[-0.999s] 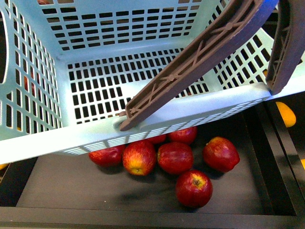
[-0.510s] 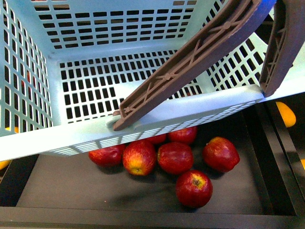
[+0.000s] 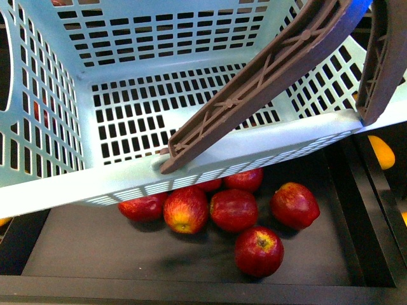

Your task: Pick lemon and mango into basket

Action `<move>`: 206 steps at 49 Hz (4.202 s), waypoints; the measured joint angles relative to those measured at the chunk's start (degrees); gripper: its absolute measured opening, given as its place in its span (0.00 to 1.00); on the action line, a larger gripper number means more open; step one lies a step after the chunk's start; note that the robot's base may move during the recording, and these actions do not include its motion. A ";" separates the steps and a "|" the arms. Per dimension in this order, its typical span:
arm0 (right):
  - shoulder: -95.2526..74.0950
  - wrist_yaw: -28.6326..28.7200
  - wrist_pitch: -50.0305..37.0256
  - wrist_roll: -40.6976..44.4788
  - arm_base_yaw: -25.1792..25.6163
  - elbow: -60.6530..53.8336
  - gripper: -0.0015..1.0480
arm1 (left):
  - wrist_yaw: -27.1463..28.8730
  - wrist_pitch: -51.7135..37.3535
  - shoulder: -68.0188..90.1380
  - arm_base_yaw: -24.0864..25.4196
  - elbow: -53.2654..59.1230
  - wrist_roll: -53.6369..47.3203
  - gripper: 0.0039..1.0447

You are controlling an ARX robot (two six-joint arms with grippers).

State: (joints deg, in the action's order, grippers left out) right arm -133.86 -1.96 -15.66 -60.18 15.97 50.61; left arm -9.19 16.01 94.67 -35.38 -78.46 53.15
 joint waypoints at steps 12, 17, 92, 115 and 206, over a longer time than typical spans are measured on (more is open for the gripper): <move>-2.89 -1.27 2.69 0.20 -0.59 5.20 0.89 | 0.07 0.00 0.00 0.00 0.00 0.00 0.28; -3.89 -1.31 3.04 0.35 -0.85 5.86 0.74 | 0.07 0.00 -0.02 0.00 0.00 -0.02 0.28; 60.48 -1.16 16.57 15.30 -19.32 -1.22 0.48 | -0.02 0.00 0.00 0.00 0.00 0.00 0.28; 58.25 -6.47 15.72 19.54 -34.32 0.92 0.47 | 0.00 0.00 0.00 -0.02 0.00 0.00 0.28; 103.23 1.81 -11.87 59.91 -16.15 -47.65 0.29 | 0.04 0.00 -0.04 -0.02 0.00 -0.04 0.28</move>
State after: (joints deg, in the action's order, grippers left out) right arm -30.63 -0.14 -27.53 -0.27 -0.19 2.96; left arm -9.15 16.01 94.63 -35.40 -78.46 53.10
